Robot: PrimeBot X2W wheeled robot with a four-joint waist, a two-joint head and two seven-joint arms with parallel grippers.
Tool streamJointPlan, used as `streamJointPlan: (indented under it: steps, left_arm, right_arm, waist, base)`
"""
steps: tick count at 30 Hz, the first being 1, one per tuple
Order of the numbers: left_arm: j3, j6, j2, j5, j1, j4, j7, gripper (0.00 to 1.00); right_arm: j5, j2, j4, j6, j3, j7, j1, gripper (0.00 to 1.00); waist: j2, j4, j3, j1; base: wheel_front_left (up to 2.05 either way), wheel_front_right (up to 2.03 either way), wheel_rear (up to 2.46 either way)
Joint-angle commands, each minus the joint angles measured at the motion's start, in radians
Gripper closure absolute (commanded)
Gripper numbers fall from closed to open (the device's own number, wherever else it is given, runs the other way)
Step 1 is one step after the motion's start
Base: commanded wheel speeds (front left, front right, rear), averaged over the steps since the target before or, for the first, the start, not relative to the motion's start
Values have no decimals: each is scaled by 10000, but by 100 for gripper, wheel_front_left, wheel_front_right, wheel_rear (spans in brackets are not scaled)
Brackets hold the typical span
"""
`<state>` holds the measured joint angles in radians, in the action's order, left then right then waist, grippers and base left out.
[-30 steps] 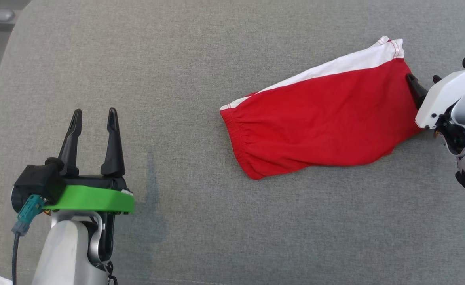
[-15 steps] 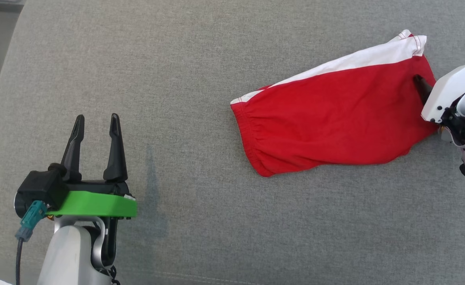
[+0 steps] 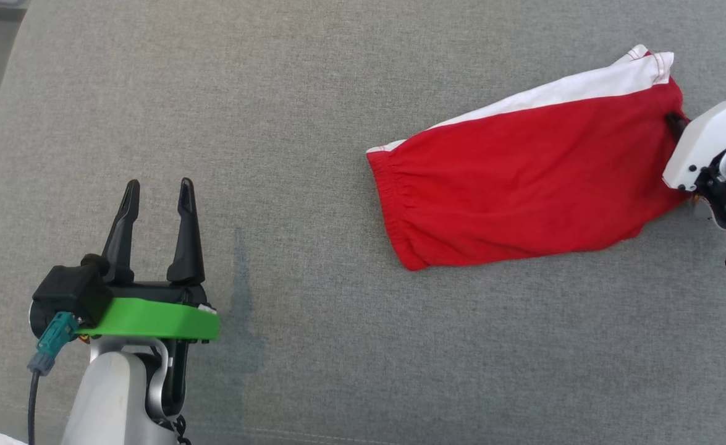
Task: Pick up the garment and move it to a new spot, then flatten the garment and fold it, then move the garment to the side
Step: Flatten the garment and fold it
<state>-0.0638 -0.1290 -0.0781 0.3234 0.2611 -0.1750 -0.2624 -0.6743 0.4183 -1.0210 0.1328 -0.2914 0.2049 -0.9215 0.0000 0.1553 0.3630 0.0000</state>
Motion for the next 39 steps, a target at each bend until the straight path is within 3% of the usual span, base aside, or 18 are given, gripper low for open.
streamJointPlan:
  steps: [1,12,20,25,32,39]
  left_arm:
    - [2,-19,-55,76,33,-45,-27,0]
    - [167,-20,-126,-9,-382,-92,-26,0]
    - [147,-20,-82,27,-572,-143,-26,0]
    - [60,-21,-61,70,-693,-249,-28,0]
    - [136,-21,-125,8,-800,-340,-28,0]
    - [36,-21,-66,-4,-711,-389,-26,0]
  right_arm:
    - [-72,240,116,-38,92,-272,264,100]
    - [238,1214,983,-32,696,-1670,1557,100]
    - [1318,1500,1758,-32,1299,-2142,2030,100]
    - [2123,1158,3076,-32,1150,-1767,2319,100]
    - [2862,109,4927,-30,477,-407,2878,100]
    - [3421,-1149,5175,-32,-46,440,2843,100]
  waist:
    - [0,-86,-136,0]
    - [0,-629,-748,0]
    - [0,-760,-1120,0]
    - [0,-701,-1444,0]
    - [0,-637,-1824,0]
    - [0,-515,-1845,0]
  base:
    - [0,0,0]
    - [0,0,0]
    - [0,0,0]
    - [0,0,0]
    - [0,0,0]
    - [0,0,0]
